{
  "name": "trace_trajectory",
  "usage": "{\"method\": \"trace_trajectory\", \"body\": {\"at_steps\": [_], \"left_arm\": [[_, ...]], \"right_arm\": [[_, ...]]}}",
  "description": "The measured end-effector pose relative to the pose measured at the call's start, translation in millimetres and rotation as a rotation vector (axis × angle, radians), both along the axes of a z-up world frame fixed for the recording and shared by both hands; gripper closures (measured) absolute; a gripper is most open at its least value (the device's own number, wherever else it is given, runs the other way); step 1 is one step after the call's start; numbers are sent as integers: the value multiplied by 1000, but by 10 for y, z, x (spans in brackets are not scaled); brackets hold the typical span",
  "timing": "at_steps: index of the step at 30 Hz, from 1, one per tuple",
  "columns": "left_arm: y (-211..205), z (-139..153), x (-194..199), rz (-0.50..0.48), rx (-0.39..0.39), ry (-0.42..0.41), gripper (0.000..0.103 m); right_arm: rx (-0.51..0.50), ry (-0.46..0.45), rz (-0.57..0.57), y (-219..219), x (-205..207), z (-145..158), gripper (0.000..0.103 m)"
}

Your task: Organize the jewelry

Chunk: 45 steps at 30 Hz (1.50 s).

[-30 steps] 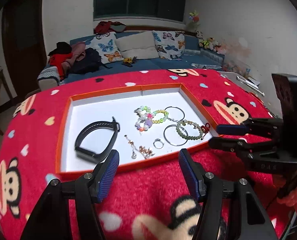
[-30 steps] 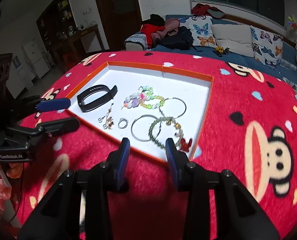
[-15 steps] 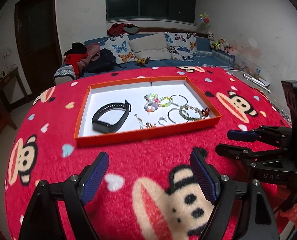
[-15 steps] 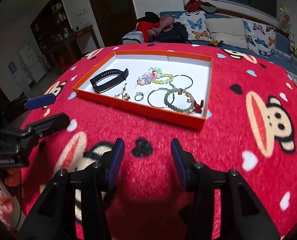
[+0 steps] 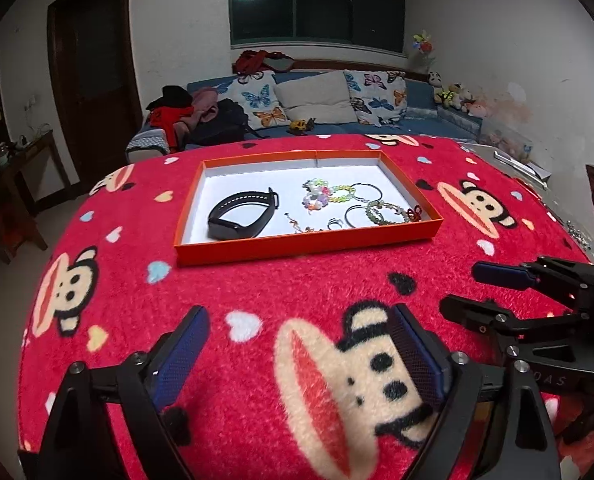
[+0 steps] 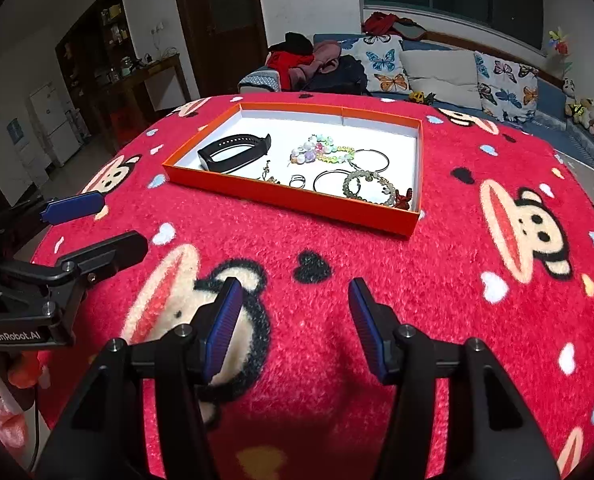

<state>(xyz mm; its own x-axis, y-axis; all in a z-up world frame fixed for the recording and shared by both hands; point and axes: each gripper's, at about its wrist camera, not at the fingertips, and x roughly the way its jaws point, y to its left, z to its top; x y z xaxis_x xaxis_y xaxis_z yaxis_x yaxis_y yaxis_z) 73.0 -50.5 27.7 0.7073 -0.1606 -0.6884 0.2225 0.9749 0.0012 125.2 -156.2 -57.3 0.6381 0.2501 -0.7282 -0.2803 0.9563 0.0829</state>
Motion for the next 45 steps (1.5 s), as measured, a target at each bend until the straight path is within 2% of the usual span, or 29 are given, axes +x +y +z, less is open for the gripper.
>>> {"method": "trace_trajectory", "body": {"at_steps": [3, 15, 19, 21, 45], "left_arm": [[34, 5, -71, 11, 5, -3, 1], [157, 37, -250, 46, -16, -7, 0], [146, 17, -275, 56, -3, -1, 0], [142, -2, -283, 59, 1, 4, 0], [123, -116, -326, 68, 10, 33, 0]], "right_arm": [[-5, -4, 0, 16, -65, 11, 42], [-10, -27, -13, 13, -242, 77, 37], [-15, -43, -10, 33, -294, 100, 29], [-16, -48, -7, 38, -310, 107, 28], [-12, -39, 1, 74, -369, 91, 26]]}}
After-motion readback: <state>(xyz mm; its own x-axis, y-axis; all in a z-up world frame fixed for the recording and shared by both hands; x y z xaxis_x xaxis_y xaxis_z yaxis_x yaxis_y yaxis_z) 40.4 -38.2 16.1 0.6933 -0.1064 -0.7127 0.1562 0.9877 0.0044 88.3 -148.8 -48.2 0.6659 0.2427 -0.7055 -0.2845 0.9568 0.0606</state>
